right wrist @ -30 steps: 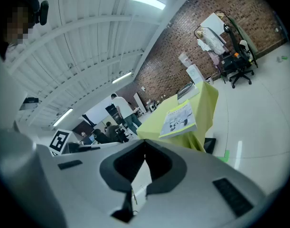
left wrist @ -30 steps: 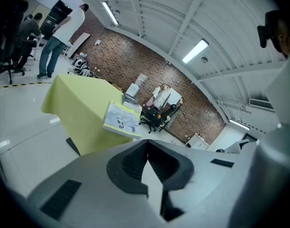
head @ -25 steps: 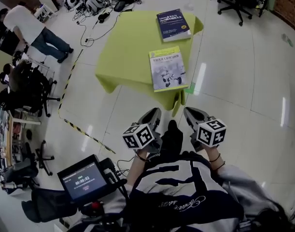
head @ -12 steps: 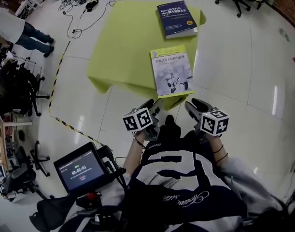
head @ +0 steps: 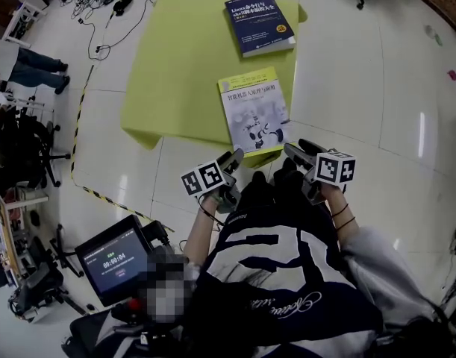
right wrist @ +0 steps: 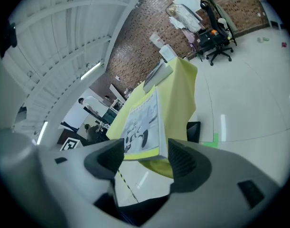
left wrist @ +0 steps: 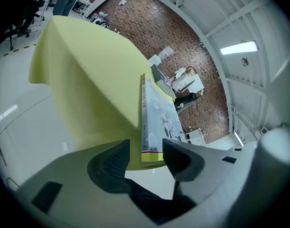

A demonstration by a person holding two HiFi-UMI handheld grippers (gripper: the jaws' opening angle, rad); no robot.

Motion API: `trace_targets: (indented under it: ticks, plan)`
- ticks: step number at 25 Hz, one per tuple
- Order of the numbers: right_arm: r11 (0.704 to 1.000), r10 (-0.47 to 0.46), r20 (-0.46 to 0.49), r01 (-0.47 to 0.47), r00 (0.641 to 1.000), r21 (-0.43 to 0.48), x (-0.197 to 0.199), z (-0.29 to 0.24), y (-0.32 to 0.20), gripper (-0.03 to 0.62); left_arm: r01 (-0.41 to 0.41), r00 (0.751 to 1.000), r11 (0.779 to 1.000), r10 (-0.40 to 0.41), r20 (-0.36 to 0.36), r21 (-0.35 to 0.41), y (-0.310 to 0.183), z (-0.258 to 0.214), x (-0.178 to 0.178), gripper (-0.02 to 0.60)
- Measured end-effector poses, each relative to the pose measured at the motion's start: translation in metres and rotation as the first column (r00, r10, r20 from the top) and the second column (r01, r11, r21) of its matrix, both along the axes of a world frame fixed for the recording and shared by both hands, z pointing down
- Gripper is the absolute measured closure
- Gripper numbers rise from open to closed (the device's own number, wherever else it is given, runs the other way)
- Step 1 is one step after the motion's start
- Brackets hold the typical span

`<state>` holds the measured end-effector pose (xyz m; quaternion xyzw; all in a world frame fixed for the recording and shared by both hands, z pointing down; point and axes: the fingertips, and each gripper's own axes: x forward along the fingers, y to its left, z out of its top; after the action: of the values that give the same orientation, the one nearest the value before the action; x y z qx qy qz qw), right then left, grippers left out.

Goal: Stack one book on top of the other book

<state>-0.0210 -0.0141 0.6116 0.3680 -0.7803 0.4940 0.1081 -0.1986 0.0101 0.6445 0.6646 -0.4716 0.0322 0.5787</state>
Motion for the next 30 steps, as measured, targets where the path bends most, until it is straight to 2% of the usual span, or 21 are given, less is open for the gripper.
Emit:
trace_targets:
  ticks: [3, 6, 9, 10, 11, 13, 15, 17, 19, 25, 27, 30]
  plan:
    - [0.998, -0.001, 0.033, 0.003, 0.999, -0.065, 0.0, 0.018, -0.023, 0.319, 0.029, 0.998, 0.999, -0.03, -0.048, -0.034, -0.012, 0.009, 0.003, 0.376]
    - [0.99, -0.063, 0.022, 0.066, 0.998, -0.122, -0.007, 0.042, -0.031, 0.319, 0.074, 0.992, 0.996, -0.08, -0.101, -0.058, -0.019, 0.017, 0.006, 0.376]
    - [0.979, -0.1, 0.074, 0.111, 0.992, -0.171, -0.019, 0.054, -0.034, 0.326, 0.093, 0.982, 0.994, -0.103, -0.157, -0.065, -0.026, 0.022, 0.008, 0.376]
    - [0.976, -0.101, 0.103, 0.118, 0.99, -0.182, -0.023, 0.053, -0.033, 0.342, 0.102, 0.977, 0.992, -0.113, -0.18, -0.069, -0.026, 0.022, 0.008, 0.376]
    - [0.975, -0.098, 0.125, 0.12, 0.987, -0.188, -0.026, 0.051, -0.032, 0.402, 0.111, 0.971, 0.991, -0.124, -0.203, -0.074, -0.026, 0.022, 0.009, 0.376]
    - [0.976, -0.096, 0.122, 0.117, 0.988, -0.184, -0.026, 0.046, -0.03, 0.422, 0.114, 0.966, 0.99, -0.13, -0.225, -0.082, -0.026, 0.02, 0.013, 0.377]
    - [0.978, -0.106, 0.08, 0.119, 0.991, -0.174, -0.026, 0.042, -0.03, 0.441, 0.07, 0.978, 0.994, -0.084, -0.193, -0.079, -0.024, 0.018, 0.023, 0.379]
    - [0.98, -0.115, 0.033, 0.119, 0.993, -0.163, -0.025, 0.038, -0.03, 0.458, 0.016, 0.993, 0.998, -0.024, -0.117, -0.064, -0.023, 0.016, 0.031, 0.391]
    - [0.982, -0.111, 0.005, 0.11, 0.994, -0.152, -0.025, 0.033, -0.03, 0.472, -0.001, 0.997, 0.999, -0.003, -0.074, -0.05, -0.022, 0.013, 0.032, 0.405]
    - [0.99, -0.089, -0.084, 0.079, 0.992, -0.12, -0.014, 0.025, -0.024, 0.487, -0.049, 0.998, 0.999, 0.049, -0.046, 0.012, -0.016, -0.002, 0.042, 0.453]
    - [0.992, -0.068, -0.066, 0.06, 0.995, -0.11, -0.014, 0.017, -0.018, 0.49, -0.074, 0.996, 0.997, 0.075, -0.038, 0.039, -0.011, -0.007, 0.044, 0.459]
    - [0.997, -0.025, -0.015, 0.024, 1.0, -0.07, -0.011, 0.0, -0.011, 0.496, -0.099, 0.993, 0.992, 0.104, -0.063, 0.079, -0.006, -0.02, 0.047, 0.463]
